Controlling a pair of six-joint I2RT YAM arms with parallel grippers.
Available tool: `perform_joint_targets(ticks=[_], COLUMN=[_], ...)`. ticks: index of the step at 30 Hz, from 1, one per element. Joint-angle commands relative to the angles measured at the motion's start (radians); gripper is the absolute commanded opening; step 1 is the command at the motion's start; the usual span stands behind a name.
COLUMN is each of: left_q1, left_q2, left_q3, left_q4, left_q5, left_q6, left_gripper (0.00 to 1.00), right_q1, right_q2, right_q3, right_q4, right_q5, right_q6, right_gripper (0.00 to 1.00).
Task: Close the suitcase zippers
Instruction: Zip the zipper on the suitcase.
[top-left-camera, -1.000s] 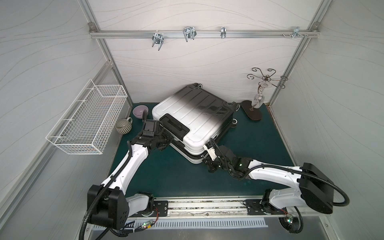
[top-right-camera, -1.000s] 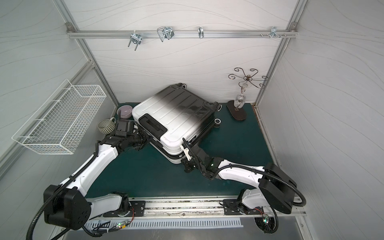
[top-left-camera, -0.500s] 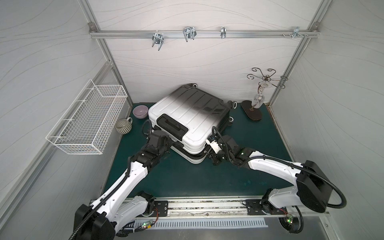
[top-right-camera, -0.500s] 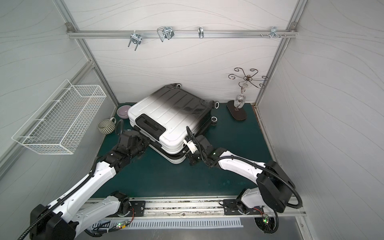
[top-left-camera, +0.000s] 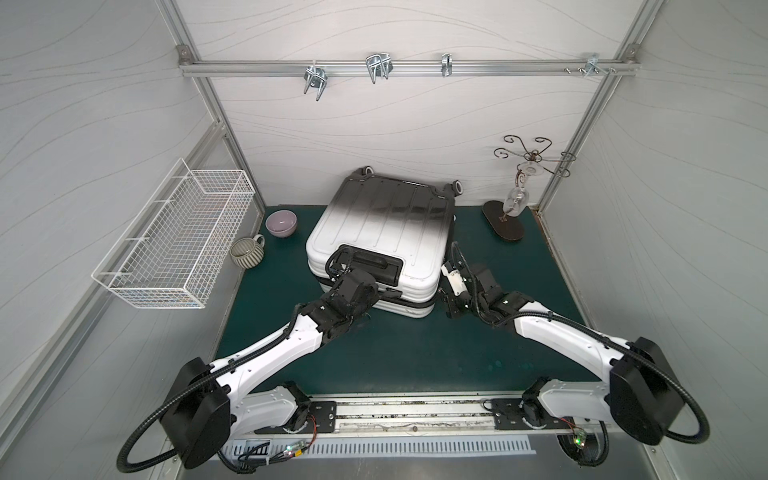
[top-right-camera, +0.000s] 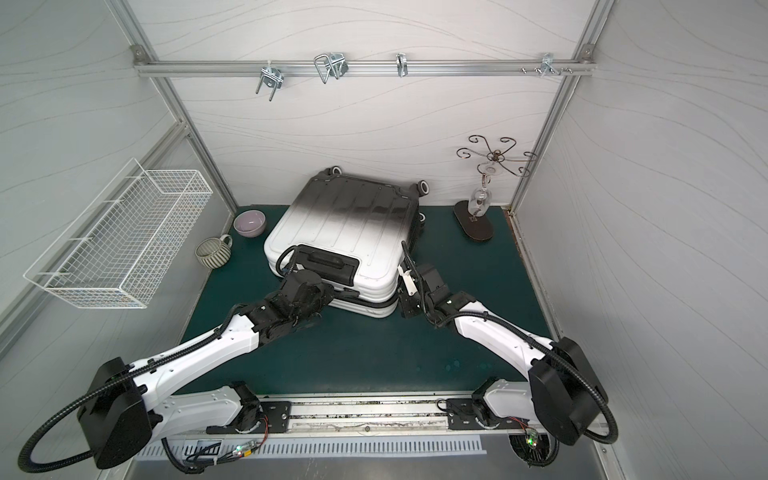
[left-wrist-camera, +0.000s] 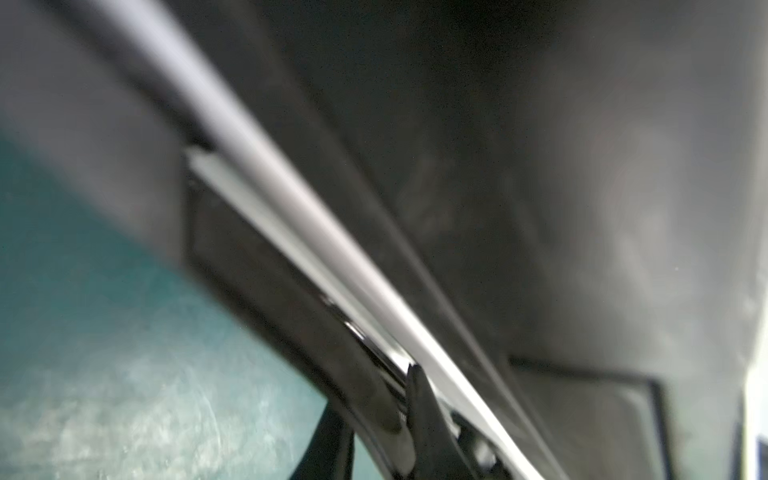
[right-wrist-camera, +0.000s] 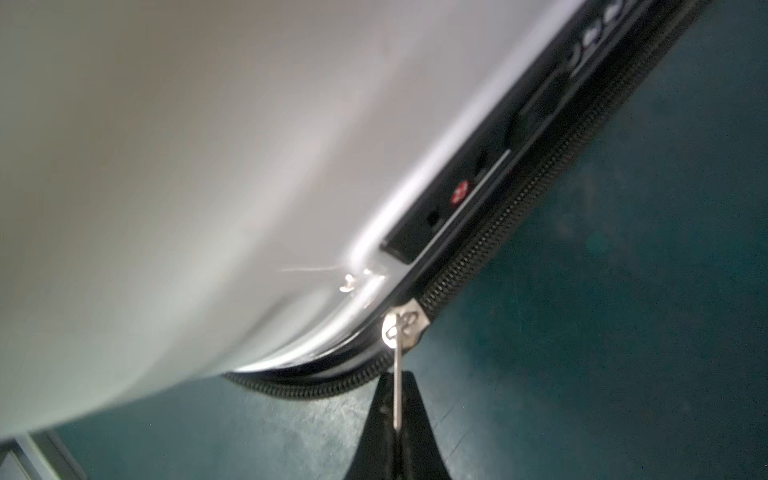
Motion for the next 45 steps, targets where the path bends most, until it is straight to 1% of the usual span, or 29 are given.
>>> perform_joint_targets(ticks=[1,3,6,8,11,13,16,18,21,23,25,27,28,30,34,35,36,39,40,41,42,43,45], left_q1=[-0.061,-0.081,-0.102,-0.107,-0.106,-0.074,-0.023,-0.021,-0.025,-0.034,-0.049,-0.069,-0.073,-0.073,-0.070,-0.071,-0.070,-0.071,-0.071,-0.073,-0.077,-0.081,-0.082], left_q2=[0.063,0.077,0.082,0.074,0.059,0.054,0.075,0.091,0.117,0.131,0.147,0.156,0.151,0.114,0.077,0.073,0.071,0.069,0.068,0.063,0.052,0.040,0.017], left_q3=[0.083,0.091,0.082,0.074,0.075,0.075,0.096,0.138,0.181,0.183,0.185,0.192,0.201,0.177,0.166,0.157,0.149,0.129,0.129,0.131,0.134,0.138,0.157], left_q4=[0.249,0.260,0.275,0.273,0.226,0.203,0.182,0.149,0.145,0.173,0.203,0.215,0.194,0.198,0.180,0.187,0.197,0.243,0.254,0.262,0.262,0.261,0.250], left_q5=[0.143,0.128,0.111,0.100,0.053,0.059,0.107,0.120,0.151,0.159,0.166,0.163,0.148,0.123,0.120,0.132,0.147,0.214,0.247,0.278,0.291,0.304,0.328], left_q6=[0.197,0.198,0.192,0.191,0.216,0.228,0.223,0.242,0.250,0.237,0.224,0.224,0.234,0.234,0.245,0.235,0.221,0.164,0.146,0.128,0.117,0.104,0.088], left_gripper=[0.00,0.00,0.00,0.00,0.00,0.00,0.00,0.00,0.00,0.00,0.00,0.00,0.00,0.00,0.00,0.00,0.00,0.00,0.00,0.00,0.00,0.00,0.00], right_q1=[0.105,0.104,0.099,0.089,0.089,0.083,0.074,0.081,0.130,0.162,0.189,0.194,0.184,0.172,0.174,0.184,0.201,0.270,0.303,0.333,0.352,0.360,0.363], right_q2=[-0.027,-0.018,-0.005,-0.022,-0.125,-0.197,-0.267,-0.276,-0.210,-0.145,-0.086,-0.037,-0.026,-0.007,-0.009,-0.021,-0.031,-0.046,-0.054,-0.067,-0.080,-0.091,-0.095], right_q3=[0.063,0.072,0.055,0.035,-0.051,-0.114,-0.129,-0.102,-0.014,0.019,0.040,0.042,0.040,0.037,0.035,0.026,0.016,-0.031,-0.045,-0.067,-0.094,-0.128,-0.179], right_q4=[0.124,0.143,0.145,0.114,0.115,0.130,0.135,0.133,0.050,0.053,0.080,0.148,0.175,0.209,0.219,0.229,0.238,0.351,0.389,0.437,0.495,0.579,0.726], right_q5=[-0.224,-0.235,-0.210,-0.190,-0.162,-0.132,-0.198,-0.336,-0.486,-0.592,-0.589,-0.596,-0.617,-0.590,-0.597,-0.577,-0.531,-0.402,-0.294,-0.195,-0.129,-0.082,-0.027], right_q6=[0.005,0.038,0.081,0.087,0.014,-0.036,-0.128,-0.170,-0.209,-0.198,-0.175,-0.147,-0.153,-0.142,-0.151,-0.143,-0.137,-0.104,-0.105,-0.112,-0.108,-0.097,-0.096], right_gripper=[0.00,0.00,0.00,0.00,0.00,0.00,0.00,0.00,0.00,0.00,0.00,0.00,0.00,0.00,0.00,0.00,0.00,0.00,0.00,0.00,0.00,0.00,0.00])
